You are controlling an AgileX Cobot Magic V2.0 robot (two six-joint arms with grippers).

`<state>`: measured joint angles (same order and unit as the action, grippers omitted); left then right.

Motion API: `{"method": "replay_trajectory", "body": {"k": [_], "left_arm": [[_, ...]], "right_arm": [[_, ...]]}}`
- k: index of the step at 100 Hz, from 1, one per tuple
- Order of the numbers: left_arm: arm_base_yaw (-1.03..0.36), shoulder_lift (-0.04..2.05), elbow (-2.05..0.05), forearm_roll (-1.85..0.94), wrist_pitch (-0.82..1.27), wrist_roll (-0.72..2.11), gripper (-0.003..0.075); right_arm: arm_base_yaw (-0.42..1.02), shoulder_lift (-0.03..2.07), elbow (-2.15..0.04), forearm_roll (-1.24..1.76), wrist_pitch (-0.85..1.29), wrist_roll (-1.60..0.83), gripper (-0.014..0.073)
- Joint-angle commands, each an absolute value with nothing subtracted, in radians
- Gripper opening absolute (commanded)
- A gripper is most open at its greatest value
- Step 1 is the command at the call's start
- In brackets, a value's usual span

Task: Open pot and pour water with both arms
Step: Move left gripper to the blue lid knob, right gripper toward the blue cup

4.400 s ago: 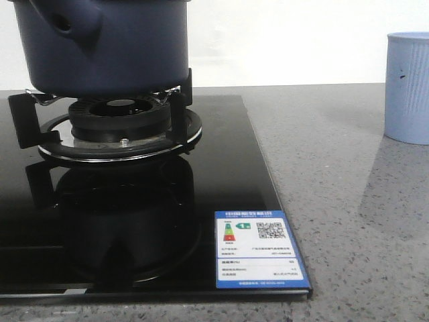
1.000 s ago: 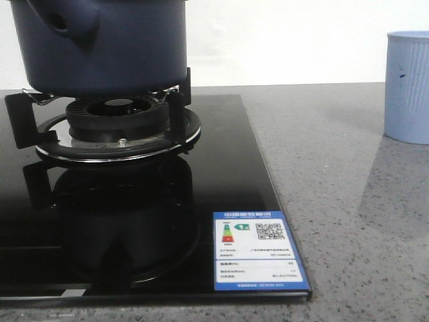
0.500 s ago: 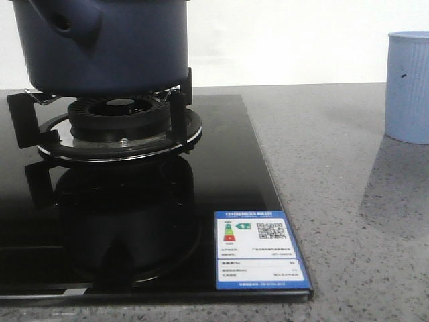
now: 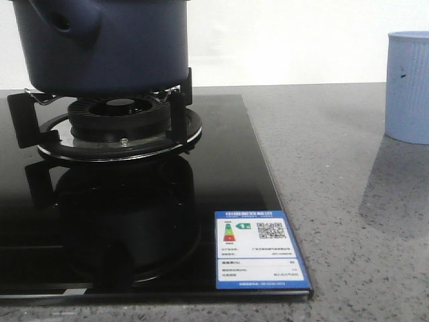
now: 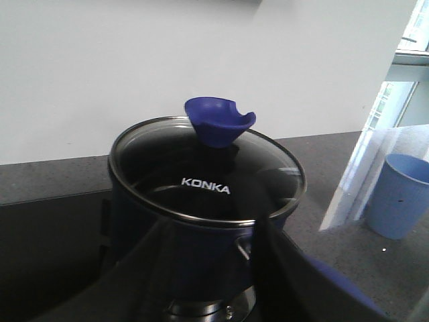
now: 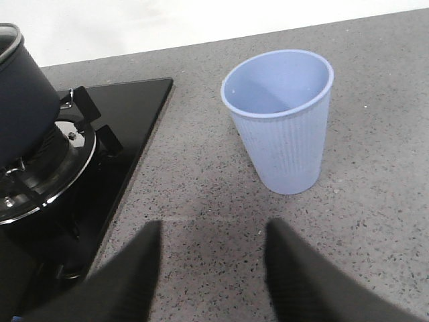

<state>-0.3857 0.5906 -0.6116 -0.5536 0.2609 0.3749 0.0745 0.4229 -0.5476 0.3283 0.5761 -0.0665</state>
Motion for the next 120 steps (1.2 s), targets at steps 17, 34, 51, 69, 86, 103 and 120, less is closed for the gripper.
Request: {"method": "replay_trajectory", "body": {"k": [17, 34, 51, 69, 86, 103, 120], "left_arm": [[-0.492, 0.743, -0.68, -0.565, 0.009, 0.376, 0.051], [-0.496, 0.867, -0.711, -0.563, -0.06, 0.376, 0.05], [-0.496, 0.961, -0.772, -0.557, -0.096, 0.376, 0.0521], [-0.496, 1.05, -0.837, -0.527, -0.094, 0.376, 0.0575], [-0.497, 1.115, -0.882, -0.527, -0.091, 0.376, 0.0575], [-0.527, 1.149, -0.909, -0.519, -0.103, 0.376, 0.0575], [-0.546, 1.202, -0.938, -0.485, -0.126, 0.376, 0.0575]], "right_arm": [[0.072, 0.439, -0.585, 0.357, 0.498, -0.088, 0.0421], [0.072, 0.439, -0.585, 0.366, 0.504, -0.088, 0.0421], [0.072, 0.439, -0.585, 0.37, 0.504, -0.088, 0.0421], [0.072, 0.439, -0.585, 0.37, 0.504, -0.088, 0.0421], [0.072, 0.439, -0.585, 0.37, 0.504, -0.088, 0.0421], [0.072, 0.439, -0.585, 0.37, 0.504, -0.088, 0.0421], [0.072, 0.439, -0.585, 0.37, 0.504, -0.088, 0.0421]]}}
